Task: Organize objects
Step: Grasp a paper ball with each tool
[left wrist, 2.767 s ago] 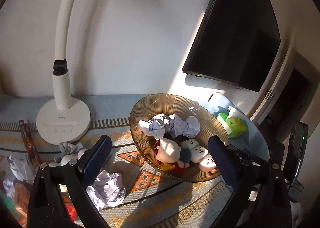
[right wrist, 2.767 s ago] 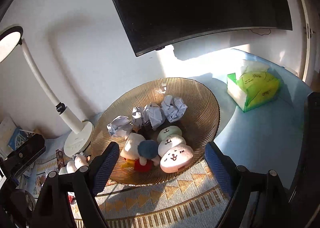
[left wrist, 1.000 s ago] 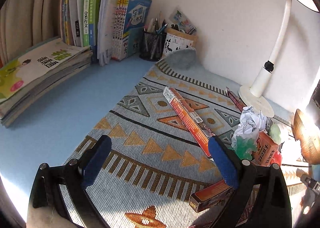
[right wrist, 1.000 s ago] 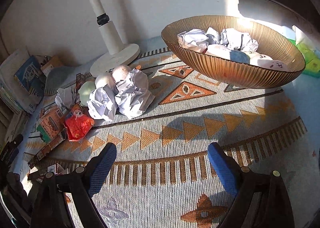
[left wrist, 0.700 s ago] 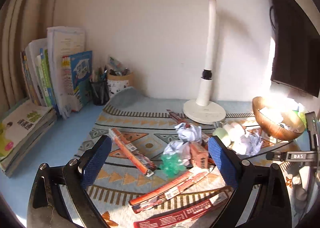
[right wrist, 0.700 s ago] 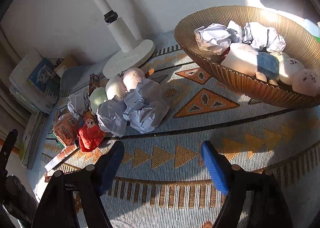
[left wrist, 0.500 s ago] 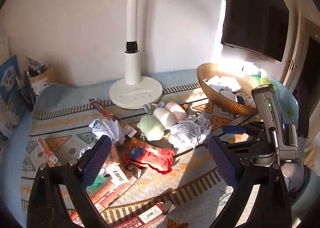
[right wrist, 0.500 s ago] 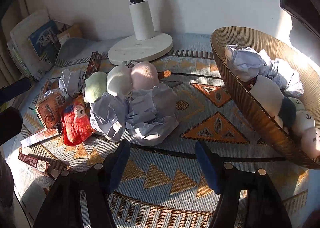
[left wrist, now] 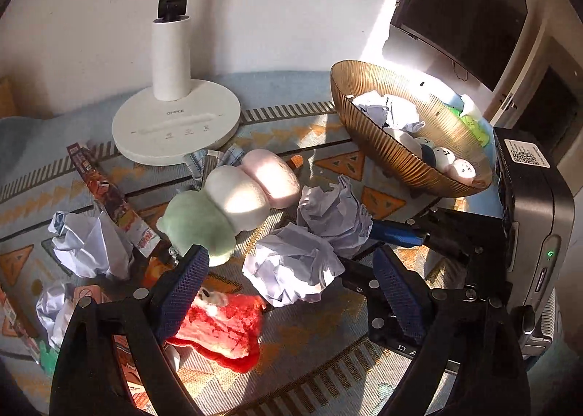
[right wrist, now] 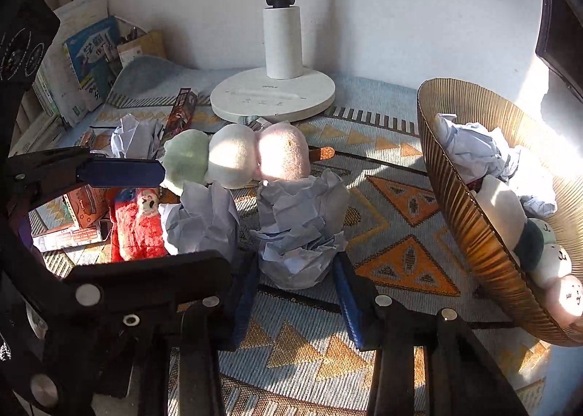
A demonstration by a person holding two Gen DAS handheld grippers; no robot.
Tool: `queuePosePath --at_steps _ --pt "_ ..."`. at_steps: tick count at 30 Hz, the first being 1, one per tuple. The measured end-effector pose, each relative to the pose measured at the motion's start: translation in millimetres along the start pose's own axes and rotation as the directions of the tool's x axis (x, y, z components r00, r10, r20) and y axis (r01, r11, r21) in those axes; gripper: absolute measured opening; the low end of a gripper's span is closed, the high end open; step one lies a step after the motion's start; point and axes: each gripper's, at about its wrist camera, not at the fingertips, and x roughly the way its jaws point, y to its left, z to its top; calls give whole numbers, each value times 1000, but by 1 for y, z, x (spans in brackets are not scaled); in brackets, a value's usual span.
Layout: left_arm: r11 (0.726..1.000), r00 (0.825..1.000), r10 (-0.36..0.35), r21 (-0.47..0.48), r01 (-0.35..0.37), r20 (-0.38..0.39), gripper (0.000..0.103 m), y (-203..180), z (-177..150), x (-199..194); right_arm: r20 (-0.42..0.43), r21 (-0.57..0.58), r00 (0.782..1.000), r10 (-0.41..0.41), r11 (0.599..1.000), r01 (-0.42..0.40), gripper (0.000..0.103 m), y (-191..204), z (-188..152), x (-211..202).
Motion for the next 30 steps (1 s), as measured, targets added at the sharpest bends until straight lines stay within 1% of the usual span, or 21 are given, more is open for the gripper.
queuePosePath --at_steps 1,2,3,4,5,6,10,13,15,17,20,22,23,24,25,26,27,29,30 --pt "1000 1000 3 23 -2 -17 90 -5 -2 6 4 1 1000 2 1000 -2 40 0 0 -1" --pt "1000 1000 1 26 -1 -9 86 -7 -3 8 9 -3 1000 1 1000 -1 40 1 -1 -2" --pt "1000 1000 4 22 -3 -6 79 -6 -2 10 8 -4 1000 0 1000 0 40 1 -1 -2" --pt "1000 1000 -2 10 2 -14 67 -5 -1 12 11 -3 1000 -6 1000 6 40 2 -2 -3" --pt "1000 999 -23 -6 23 -29 59 -3 -1 13 14 1 1000 -12 1000 12 40 1 -2 -5" --pt "999 999 -35 -14 34 -40 47 -1 -2 14 19 10 1000 -17 1000 17 40 0 -4 -8" --pt "999 999 -32 10 32 -20 45 -6 -10 0 14 85 1000 -25 996 24 40 -16 -23 -28" --pt "998 998 -66 9 66 15 45 -14 -18 -23 12 141 999 -30 990 28 40 -29 -51 -56" --pt "997 996 -78 24 77 32 45 -23 -29 -38 24 162 999 -29 987 25 40 -35 -69 -74" --pt "995 995 -96 39 95 40 45 -36 -43 -44 35 191 999 -35 981 28 40 -41 -87 -88" --pt "993 993 -116 42 114 35 45 -53 -63 -35 51 201 998 -47 979 36 40 -43 -105 -96" --pt "993 994 -110 33 109 27 45 -58 -73 -24 39 212 999 -33 977 24 40 -44 -112 -94" --pt "993 992 -121 15 121 26 45 -59 -77 -19 32 218 999 -25 976 18 41 -45 -114 -93" --pt "992 991 -125 3 125 50 45 -58 -78 -18 25 223 1000 -18 975 12 42 -45 -115 -91" --pt "993 991 -119 2 119 60 45 -59 -78 -18 18 231 1000 -9 973 5 44 -46 -116 -89" --pt "993 991 -117 3 117 65 45 -59 -78 -19 31 237 1000 3 971 -10 48 -46 -117 -90" --pt "993 991 -114 2 114 72 45 -58 -78 -19 38 247 999 13 969 -22 59 -46 -118 -91" --pt "994 990 -114 5 113 82 46 -59 -81 -19 54 272 999 6 962 -20 73 -47 -118 -93" --pt "995 991 -104 11 104 86 46 -61 -83 -20 60 277 998 4 961 -21 73 -48 -118 -94"
